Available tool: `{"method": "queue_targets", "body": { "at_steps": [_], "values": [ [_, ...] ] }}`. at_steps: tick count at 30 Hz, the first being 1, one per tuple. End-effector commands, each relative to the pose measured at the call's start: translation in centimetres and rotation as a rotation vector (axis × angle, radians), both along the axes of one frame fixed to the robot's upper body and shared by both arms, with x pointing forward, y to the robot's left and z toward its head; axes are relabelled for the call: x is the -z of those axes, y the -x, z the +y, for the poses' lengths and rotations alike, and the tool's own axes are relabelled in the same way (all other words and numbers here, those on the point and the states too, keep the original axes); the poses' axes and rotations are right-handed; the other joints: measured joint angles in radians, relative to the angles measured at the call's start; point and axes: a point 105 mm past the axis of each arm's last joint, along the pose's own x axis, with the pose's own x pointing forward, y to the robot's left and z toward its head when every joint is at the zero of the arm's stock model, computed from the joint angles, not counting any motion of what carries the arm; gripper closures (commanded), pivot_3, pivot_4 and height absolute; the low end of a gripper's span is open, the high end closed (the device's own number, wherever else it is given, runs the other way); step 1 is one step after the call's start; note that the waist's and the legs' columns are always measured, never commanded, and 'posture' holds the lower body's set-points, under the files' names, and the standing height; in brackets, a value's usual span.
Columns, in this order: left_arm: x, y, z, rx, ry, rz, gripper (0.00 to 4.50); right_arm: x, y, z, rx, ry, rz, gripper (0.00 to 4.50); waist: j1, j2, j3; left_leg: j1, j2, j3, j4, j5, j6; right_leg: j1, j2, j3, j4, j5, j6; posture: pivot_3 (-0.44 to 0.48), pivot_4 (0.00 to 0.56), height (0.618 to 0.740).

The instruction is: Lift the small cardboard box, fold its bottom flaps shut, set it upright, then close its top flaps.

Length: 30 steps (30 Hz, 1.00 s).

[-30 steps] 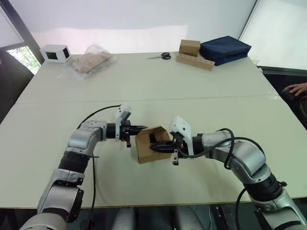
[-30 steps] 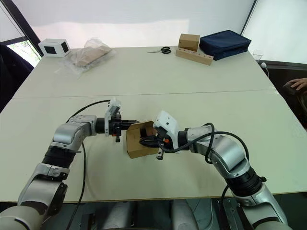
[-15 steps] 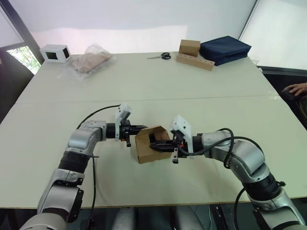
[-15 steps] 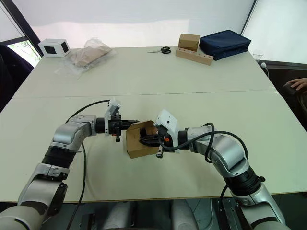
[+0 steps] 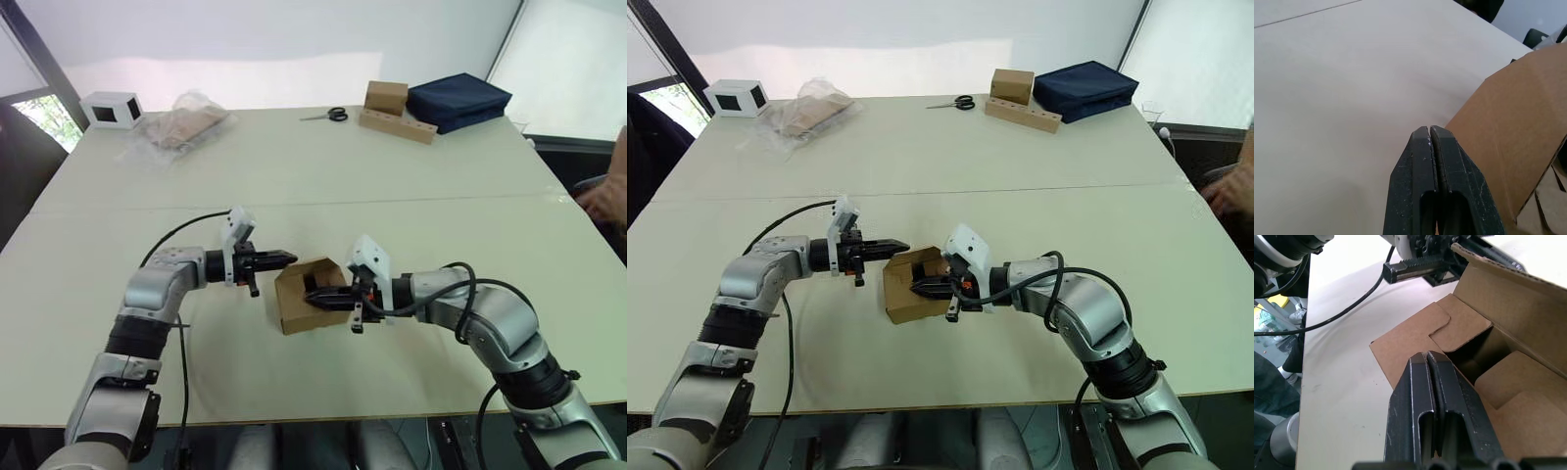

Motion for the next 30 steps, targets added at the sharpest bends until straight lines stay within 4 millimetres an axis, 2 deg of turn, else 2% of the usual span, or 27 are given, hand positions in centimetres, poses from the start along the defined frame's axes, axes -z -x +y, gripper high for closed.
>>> {"method": "queue_targets", "body": {
  "at_steps": [1,5,9,12,16,19,25,30],
  "values": [
    [-1.5,-0.5,1.5,-0.07,0.002,-0.068,4.48,-0.4,-0.2,0.0,0.003,-0.016,-0.012,4.5,-0.001,0.0,0.0,0.0,0.0,0.0,0.0,0.0,0.0,0.0,0.0,0.0,0.0,0.0,0.0,0.0,0.15,0.74],
    [-2.9,0.4,3.1,-0.131,0.026,-0.102,4.48,-0.5,-0.3,0.0,0.014,-0.024,-0.019,4.5,-0.009,0.0,0.0,0.0,0.0,0.0,0.0,0.0,0.0,-0.001,0.0,0.0,0.0,0.0,0.0,0.0,0.15,0.74],
    [-4.6,3.1,4.4,-0.165,0.049,-0.106,4.48,-0.6,-0.3,0.1,0.02,-0.036,-0.02,4.5,-0.019,0.0,0.0,0.0,0.0,0.0,-0.001,0.0,0.0,-0.001,0.0,0.0,0.0,0.0,0.0,0.0,0.15,0.74],
    [-5.2,5.3,4.9,-0.175,0.047,-0.083,4.48,-0.6,-0.3,0.1,0.022,-0.04,-0.02,4.5,-0.02,0.0,0.0,0.0,0.0,0.0,-0.001,0.0,0.001,-0.001,-0.001,0.0,0.0,0.0,0.0,0.0,0.15,0.74],
    [-5.0,9.0,4.4,-0.126,0.046,-0.01,4.48,-0.5,-0.5,0.2,0.022,-0.047,-0.018,4.5,-0.022,0.0,0.0,0.0,0.0,0.0,-0.002,-0.001,0.001,0.0,-0.001,0.0,-0.001,0.0,0.0,0.0,0.15,0.74],
    [-4.3,10.7,3.4,-0.09,0.052,0.04,4.48,-0.4,-0.5,0.3,0.018,-0.051,-0.017,4.5,-0.021,0.0,0.0,0.0,0.0,0.0,-0.002,-0.001,0.001,0.0,-0.002,0.0,-0.001,0.0,0.0,0.0,0.15,0.74],
    [-2.5,10.7,1.5,-0.093,0.032,0.065,4.48,-0.4,-0.5,0.4,0.011,-0.048,-0.017,4.5,-0.019,0.0,0.0,0.0,0.0,0.0,-0.002,0.0,0.0,0.0,-0.002,0.0,0.0,0.0,0.0,0.0,0.15,0.74],
    [-1.2,10.4,0.8,-0.088,0.004,0.07,4.48,-0.4,-0.4,0.3,0.011,-0.045,-0.019,4.5,-0.02,0.0,0.0,0.0,0.0,0.0,-0.002,0.0,0.0,0.0,-0.001,0.0,-0.001,0.0,0.0,0.0,0.15,0.74]
  ]
}}
